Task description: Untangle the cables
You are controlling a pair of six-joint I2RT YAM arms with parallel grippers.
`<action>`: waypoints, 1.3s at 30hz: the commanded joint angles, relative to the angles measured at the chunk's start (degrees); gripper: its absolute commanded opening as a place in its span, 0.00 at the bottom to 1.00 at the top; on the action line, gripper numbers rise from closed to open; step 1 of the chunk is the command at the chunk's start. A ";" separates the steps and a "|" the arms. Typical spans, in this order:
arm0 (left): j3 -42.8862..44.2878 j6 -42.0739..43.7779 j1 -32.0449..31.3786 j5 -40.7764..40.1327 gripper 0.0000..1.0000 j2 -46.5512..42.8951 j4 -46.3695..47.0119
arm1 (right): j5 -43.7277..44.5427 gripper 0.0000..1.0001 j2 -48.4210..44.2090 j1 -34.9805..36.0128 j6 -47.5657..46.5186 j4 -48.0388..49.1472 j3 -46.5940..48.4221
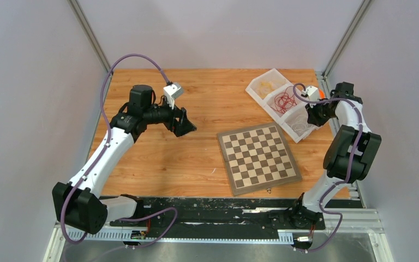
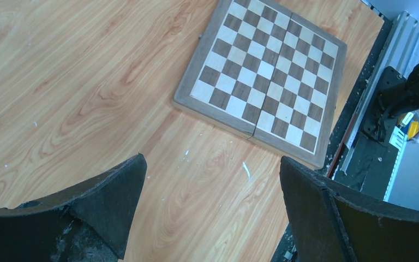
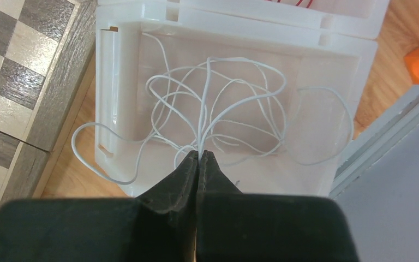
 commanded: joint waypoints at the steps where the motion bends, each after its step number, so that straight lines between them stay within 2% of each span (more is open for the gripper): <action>1: -0.22 0.01 0.27 1.05 1.00 -1.83 1.72 | 0.57 0.00 2.68 -0.20 -1.39 -2.92 3.61; 11: 1.36 0.00 0.31 0.91 1.00 0.07 0.95 | -1.81 0.04 13.12 2.17 7.78 -2.95 16.90; 19: 1.97 1.00 0.37 -0.72 1.00 -0.17 -0.97 | -0.99 0.06 16.29 3.83 8.18 -2.40 18.77; 25: 1.79 1.63 0.76 -1.04 1.00 -0.28 -1.89 | 2.09 0.36 12.46 3.77 7.92 -2.71 15.97; 33: 3.90 -0.09 2.07 -4.83 1.00 2.29 -3.98 | -1.24 0.76 3.00 3.75 12.73 -6.61 18.28; 39: 9.91 -6.54 5.97 -6.93 1.00 8.48 -7.02 | -8.73 0.92 -0.48 5.17 21.87 -6.69 23.26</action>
